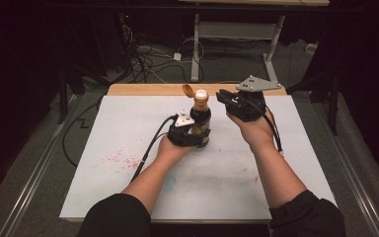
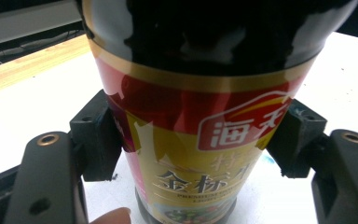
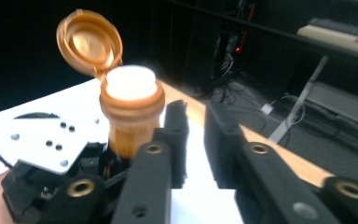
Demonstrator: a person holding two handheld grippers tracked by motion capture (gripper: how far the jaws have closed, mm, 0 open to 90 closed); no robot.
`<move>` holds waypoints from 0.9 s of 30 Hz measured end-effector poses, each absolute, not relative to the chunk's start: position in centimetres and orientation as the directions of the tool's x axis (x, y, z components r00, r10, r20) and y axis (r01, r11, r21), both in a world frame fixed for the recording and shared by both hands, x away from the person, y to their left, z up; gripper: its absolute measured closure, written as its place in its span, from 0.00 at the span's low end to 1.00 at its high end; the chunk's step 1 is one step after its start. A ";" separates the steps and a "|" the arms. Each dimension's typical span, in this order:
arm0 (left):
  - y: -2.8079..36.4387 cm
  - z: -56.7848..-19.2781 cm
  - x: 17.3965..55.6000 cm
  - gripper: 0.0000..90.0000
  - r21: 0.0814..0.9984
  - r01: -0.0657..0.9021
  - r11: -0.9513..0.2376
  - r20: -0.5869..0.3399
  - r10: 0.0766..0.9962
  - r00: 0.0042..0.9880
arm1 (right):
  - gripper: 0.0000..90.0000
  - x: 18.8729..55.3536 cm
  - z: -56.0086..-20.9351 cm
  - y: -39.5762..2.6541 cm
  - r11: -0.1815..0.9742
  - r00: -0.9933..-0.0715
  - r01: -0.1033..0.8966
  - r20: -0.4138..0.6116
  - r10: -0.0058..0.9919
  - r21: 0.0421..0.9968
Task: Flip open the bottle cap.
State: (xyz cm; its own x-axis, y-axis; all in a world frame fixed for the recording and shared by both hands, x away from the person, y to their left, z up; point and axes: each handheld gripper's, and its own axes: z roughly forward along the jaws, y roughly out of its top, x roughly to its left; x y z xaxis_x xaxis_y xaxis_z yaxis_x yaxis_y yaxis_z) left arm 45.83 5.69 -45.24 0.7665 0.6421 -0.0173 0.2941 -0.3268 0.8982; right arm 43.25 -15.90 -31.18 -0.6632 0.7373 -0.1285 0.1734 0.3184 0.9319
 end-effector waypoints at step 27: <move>8.2 -46.1 44.7 0.00 0.869 0.385 -0.312 -0.111 0.636 0.764 | 0.00 43.5 -35.4 -17.5 0.262 -0.657 0.196 -0.072 0.751 0.945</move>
State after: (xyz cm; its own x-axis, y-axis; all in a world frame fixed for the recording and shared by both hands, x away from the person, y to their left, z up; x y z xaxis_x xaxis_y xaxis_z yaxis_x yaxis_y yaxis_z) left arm 44.74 8.24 -46.06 0.7640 0.6357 -0.1106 0.3851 -0.3116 0.8687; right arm 43.52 -17.50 -35.38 -0.6565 0.7508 -0.0722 0.1957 0.2620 0.9450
